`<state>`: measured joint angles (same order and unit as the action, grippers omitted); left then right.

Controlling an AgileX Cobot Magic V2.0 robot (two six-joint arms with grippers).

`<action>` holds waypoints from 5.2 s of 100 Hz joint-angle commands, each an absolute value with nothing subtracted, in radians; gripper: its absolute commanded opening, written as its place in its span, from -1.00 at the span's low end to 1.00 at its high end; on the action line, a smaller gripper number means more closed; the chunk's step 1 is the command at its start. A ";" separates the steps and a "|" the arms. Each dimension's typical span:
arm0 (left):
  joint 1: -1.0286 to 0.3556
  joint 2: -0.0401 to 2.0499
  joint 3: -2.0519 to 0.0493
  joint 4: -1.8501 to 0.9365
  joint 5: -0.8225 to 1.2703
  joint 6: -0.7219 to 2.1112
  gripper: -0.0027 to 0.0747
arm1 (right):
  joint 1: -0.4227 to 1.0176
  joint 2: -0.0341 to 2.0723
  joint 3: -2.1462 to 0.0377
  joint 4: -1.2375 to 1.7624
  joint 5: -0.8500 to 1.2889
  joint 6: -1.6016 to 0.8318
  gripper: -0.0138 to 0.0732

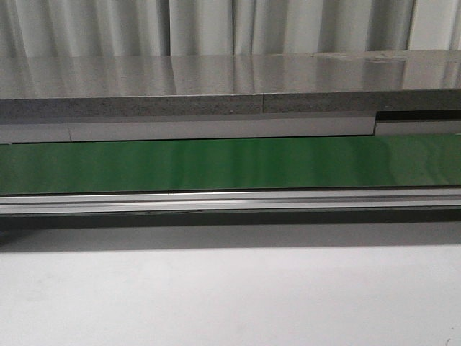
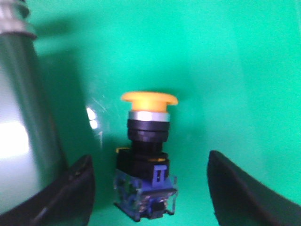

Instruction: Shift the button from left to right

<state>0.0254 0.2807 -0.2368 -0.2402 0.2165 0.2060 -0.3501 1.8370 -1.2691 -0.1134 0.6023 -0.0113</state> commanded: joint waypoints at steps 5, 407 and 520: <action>0.017 0.288 -0.266 -0.252 0.138 0.205 -0.98 | -0.344 1.719 -1.302 -0.029 0.558 0.000 0.49; 0.017 0.288 -0.266 -0.252 0.138 0.205 -0.98 | 0.080 -0.031 0.013 0.039 0.126 0.000 -0.84; 0.017 0.288 -0.266 -0.237 0.111 0.205 -0.98 | 0.080 -0.031 0.013 0.039 0.126 0.000 -0.84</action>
<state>0.0254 0.2807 -0.2368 -0.2367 0.1951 0.2060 0.0785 -0.0098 0.0284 0.0506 0.2136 0.0000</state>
